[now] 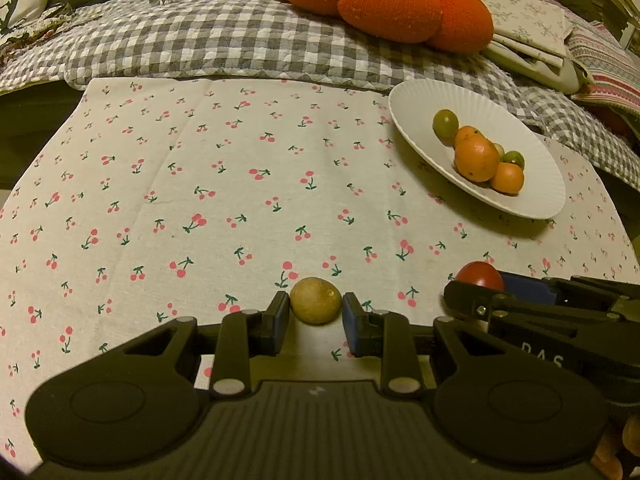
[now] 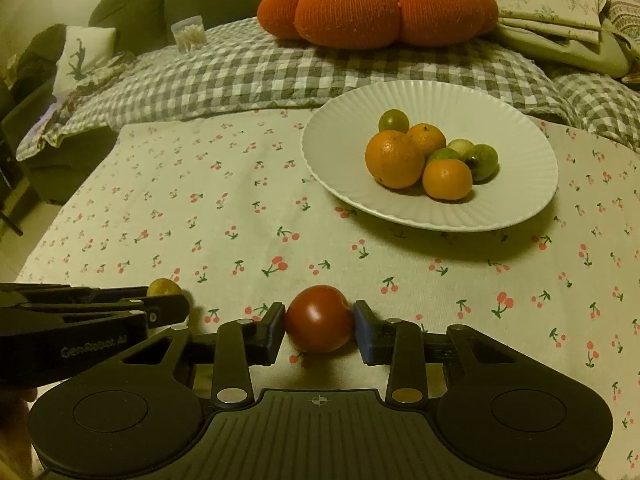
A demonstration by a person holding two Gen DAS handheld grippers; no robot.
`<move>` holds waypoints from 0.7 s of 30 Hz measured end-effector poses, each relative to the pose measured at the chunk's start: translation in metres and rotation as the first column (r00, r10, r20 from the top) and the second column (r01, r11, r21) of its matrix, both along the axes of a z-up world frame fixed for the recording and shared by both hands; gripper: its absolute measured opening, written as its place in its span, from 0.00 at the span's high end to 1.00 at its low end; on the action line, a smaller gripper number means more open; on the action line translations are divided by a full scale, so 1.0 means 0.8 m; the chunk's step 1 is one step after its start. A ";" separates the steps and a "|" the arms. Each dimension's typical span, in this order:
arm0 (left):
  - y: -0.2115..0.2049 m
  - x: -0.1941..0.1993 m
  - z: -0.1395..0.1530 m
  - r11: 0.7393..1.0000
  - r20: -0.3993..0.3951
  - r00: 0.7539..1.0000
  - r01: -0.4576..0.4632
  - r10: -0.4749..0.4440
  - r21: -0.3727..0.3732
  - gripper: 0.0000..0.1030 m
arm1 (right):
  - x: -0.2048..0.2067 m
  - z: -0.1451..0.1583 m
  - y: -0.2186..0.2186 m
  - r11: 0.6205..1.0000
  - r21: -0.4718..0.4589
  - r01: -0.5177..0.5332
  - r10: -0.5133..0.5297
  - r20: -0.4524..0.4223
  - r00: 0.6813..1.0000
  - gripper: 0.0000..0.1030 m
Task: Organize fruits
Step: 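Grasp the red tomato with the right tool while the left tool holds the yellow fruit, then carry both fruits over the plate and open both tools to release them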
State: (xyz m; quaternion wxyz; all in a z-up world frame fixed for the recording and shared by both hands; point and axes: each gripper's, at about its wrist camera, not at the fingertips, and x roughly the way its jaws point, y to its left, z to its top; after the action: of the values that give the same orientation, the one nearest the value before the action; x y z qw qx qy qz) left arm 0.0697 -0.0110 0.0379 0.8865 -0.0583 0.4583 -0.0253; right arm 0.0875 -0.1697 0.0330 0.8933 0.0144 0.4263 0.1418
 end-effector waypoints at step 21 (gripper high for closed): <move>-0.006 -0.007 0.020 1.000 0.070 0.997 0.029 -0.029 0.002 0.74 | -0.013 0.031 -0.012 0.998 0.066 0.017 -0.018 0.018 1.000 0.66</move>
State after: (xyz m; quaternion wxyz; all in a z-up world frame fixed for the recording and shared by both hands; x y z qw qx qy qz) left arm 0.0638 -0.0157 0.0538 0.9015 -0.0504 0.4279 -0.0400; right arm 0.0773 -0.1791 0.0580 0.8974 0.0461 0.4131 0.1482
